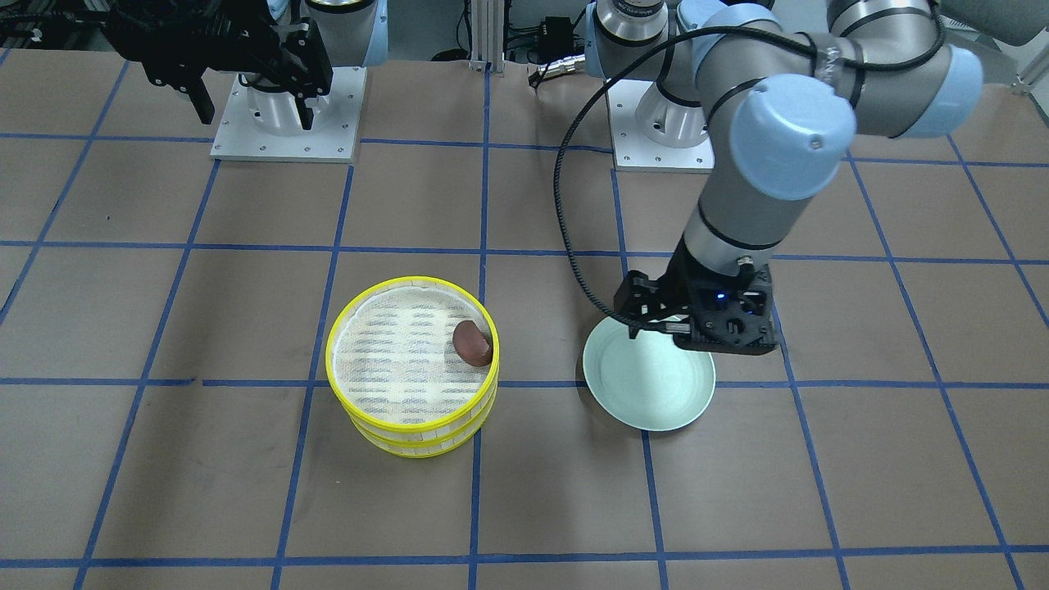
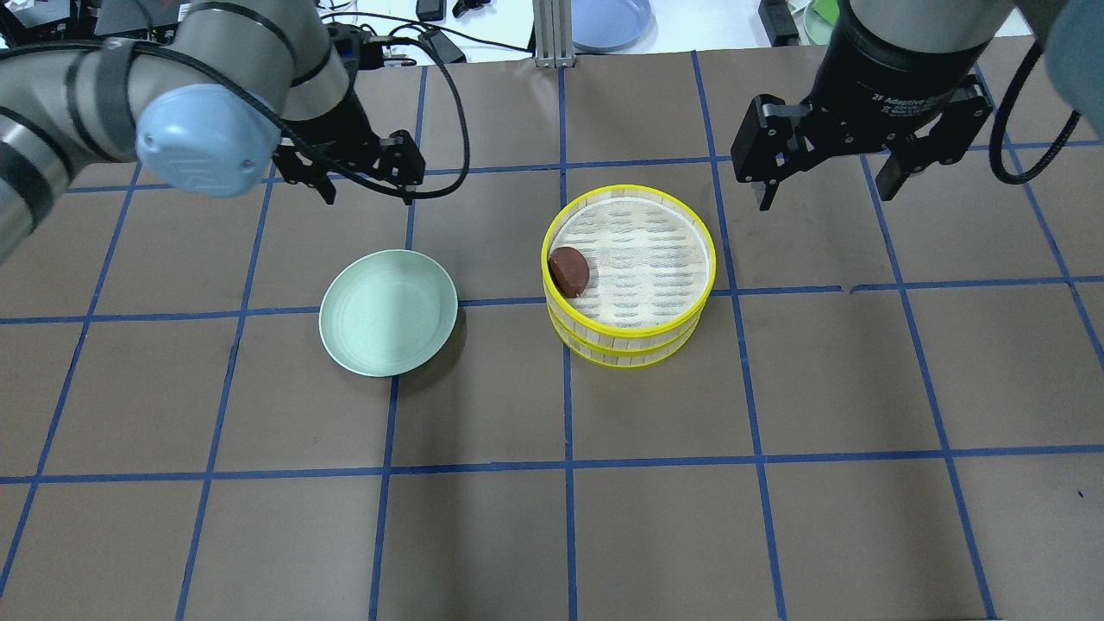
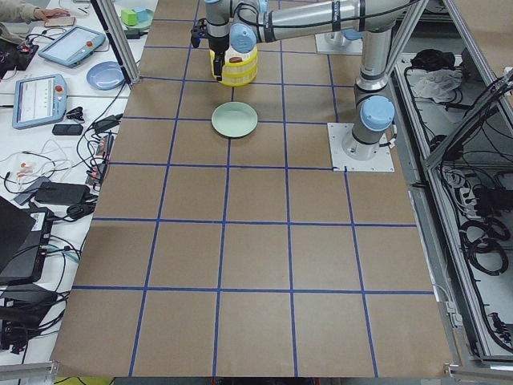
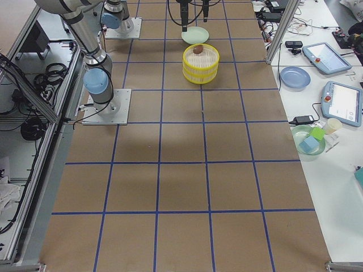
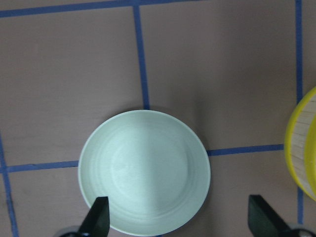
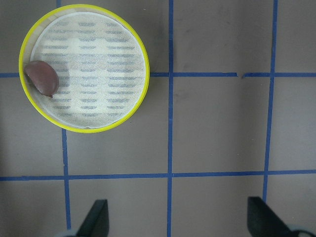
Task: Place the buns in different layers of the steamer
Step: 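Open the left gripper to release the red bun and raise it away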
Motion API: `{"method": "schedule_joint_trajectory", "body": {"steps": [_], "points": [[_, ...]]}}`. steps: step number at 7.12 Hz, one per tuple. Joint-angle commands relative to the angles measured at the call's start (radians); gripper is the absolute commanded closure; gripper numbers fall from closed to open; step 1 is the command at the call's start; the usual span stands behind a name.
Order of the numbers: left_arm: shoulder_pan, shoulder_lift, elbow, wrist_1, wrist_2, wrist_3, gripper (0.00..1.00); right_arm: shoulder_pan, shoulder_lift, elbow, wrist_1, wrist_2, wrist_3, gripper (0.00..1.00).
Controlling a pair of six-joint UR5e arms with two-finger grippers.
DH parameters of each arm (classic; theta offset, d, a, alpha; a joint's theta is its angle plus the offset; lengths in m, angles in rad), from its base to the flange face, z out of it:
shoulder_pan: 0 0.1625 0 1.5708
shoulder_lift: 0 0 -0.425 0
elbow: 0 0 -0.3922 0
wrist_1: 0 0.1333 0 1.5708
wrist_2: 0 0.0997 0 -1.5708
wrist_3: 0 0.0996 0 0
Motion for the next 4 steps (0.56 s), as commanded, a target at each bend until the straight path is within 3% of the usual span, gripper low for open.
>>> {"method": "schedule_joint_trajectory", "body": {"steps": [1, 3, 4], "points": [[0.071, 0.083, 0.004, -0.09, 0.005, 0.08, 0.0, 0.0, 0.0, 0.0, 0.002, 0.0, 0.0, 0.0], [0.065, 0.19, 0.02, -0.171, -0.003, 0.068, 0.0, 0.0, 0.0, 0.0, 0.004, 0.0, 0.0, 0.0], [0.067, 0.192, 0.02, -0.176, -0.01, 0.068, 0.0, 0.0, 0.0, 0.0, 0.004, 0.0, 0.0, 0.0]]}}
